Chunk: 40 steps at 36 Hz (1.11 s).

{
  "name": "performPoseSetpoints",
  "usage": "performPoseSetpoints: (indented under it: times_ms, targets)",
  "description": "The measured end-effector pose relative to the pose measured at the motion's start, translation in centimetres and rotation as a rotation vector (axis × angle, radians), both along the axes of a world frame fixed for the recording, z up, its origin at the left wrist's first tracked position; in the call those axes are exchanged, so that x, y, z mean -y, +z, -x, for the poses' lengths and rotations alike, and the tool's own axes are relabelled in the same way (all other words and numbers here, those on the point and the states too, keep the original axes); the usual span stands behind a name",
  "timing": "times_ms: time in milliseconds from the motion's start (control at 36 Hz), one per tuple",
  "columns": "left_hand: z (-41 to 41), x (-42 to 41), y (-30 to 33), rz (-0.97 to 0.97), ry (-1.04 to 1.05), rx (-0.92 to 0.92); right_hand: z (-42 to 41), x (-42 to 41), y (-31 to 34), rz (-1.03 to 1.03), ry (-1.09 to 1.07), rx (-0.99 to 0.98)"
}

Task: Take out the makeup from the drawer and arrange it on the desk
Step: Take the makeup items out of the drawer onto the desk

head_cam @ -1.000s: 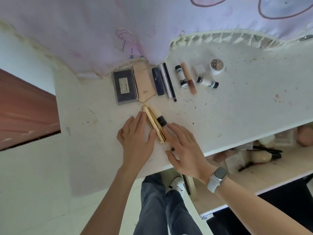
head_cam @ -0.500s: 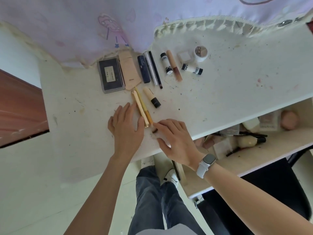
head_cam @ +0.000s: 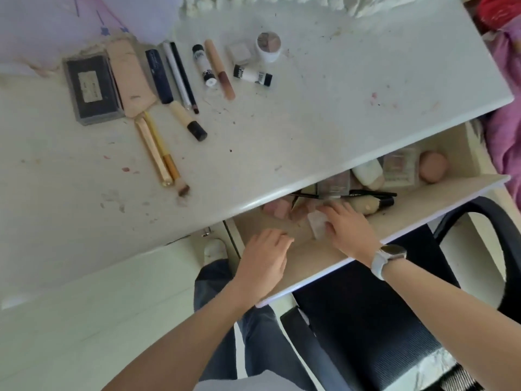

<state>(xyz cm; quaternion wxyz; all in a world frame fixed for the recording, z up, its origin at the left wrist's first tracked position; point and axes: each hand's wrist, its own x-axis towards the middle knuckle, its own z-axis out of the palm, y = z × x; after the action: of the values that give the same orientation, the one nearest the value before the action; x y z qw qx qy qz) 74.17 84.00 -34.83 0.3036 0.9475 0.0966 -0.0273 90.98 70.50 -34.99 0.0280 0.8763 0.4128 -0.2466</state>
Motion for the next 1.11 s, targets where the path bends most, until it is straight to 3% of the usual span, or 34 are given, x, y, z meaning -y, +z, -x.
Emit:
performPoseSetpoints:
  times_ms: [167,333,417,528,667,806,972,1111]
  targets:
    - [-3.7,-0.7,-4.0,-0.268,-0.023,-0.291,0.1,-1.8,-2.8,-0.105,0.148,0.078]
    - [-5.1,-1.1,-6.0,-0.556,-0.060,-0.284,0.2,-2.5,-4.7,-0.063,0.092,0.133]
    - [-5.2,-0.9,-6.4,-0.607,-0.034,-0.227,0.0,-2.8,-5.0,-0.026,0.099,0.166]
    - [-5.1,-0.7,-5.9,-0.515,0.005,-0.211,-0.5,-2.9,-4.7,-0.051,0.127,0.159]
    - [-4.4,-0.9,-3.7,-0.173,0.062,-0.276,-0.6,-1.5,-2.6,-0.213,0.127,0.121]
    - [-2.9,-0.9,0.0,-0.014,0.195,-0.086,-0.2,0.1,-0.1,-0.391,-0.074,-0.202]
    - [-2.4,-2.8,4.1,0.001,0.338,0.167,1.4,-1.3,3.7,-0.702,-0.161,-0.345]
    - [-3.8,-6.9,6.8,-0.155,0.542,0.195,1.1,-7.1,6.0,-0.840,-0.241,-0.201]
